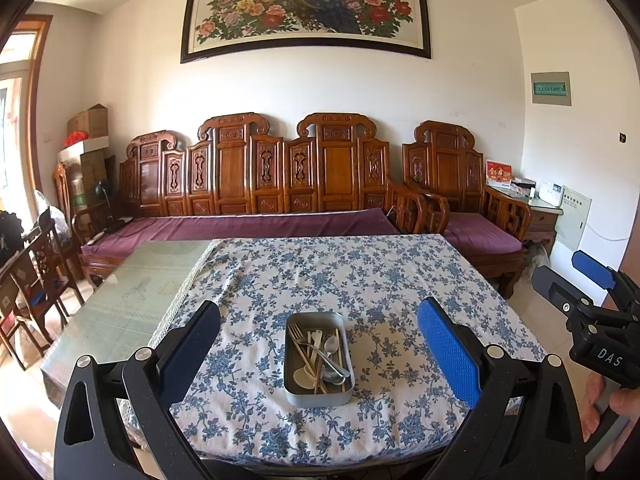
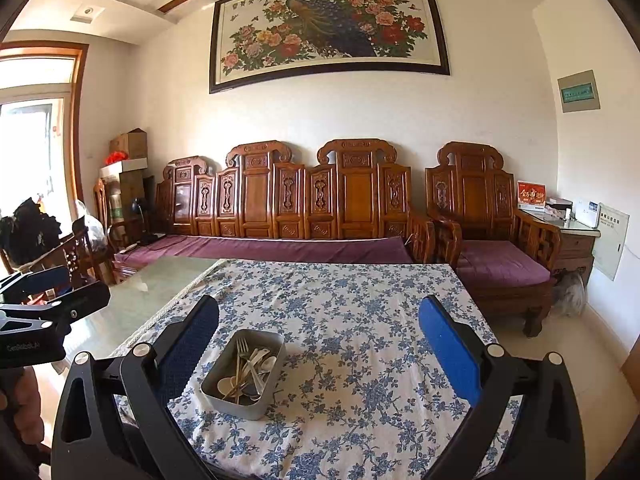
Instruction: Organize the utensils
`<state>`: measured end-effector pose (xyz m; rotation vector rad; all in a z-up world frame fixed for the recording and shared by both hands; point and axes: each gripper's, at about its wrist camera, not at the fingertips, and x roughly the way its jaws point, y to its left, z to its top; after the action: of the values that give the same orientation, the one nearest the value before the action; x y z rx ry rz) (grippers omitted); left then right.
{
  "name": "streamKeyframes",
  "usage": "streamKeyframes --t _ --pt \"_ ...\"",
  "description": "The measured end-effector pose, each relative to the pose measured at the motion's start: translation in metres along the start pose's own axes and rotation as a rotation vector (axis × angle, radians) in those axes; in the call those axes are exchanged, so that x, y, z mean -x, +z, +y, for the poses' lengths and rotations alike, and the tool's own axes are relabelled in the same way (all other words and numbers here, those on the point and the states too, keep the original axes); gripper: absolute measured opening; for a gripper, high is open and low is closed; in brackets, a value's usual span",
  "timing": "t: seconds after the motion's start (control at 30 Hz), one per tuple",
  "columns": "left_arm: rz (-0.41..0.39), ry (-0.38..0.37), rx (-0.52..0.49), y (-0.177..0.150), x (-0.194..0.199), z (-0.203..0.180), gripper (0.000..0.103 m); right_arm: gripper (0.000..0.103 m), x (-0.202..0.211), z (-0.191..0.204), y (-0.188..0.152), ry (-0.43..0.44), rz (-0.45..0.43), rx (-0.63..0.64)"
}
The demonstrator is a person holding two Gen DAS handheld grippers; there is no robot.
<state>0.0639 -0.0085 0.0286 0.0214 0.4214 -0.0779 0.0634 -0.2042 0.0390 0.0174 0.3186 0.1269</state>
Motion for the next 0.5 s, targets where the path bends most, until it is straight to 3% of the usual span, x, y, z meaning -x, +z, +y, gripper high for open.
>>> streamKeyframes --t 0.5 --pt "-0.001 0.004 -0.002 0.0002 0.0008 -0.0004 0.095 0.101 0.0003 0.0011 -0.0003 0.001 -0.001 -0.001"
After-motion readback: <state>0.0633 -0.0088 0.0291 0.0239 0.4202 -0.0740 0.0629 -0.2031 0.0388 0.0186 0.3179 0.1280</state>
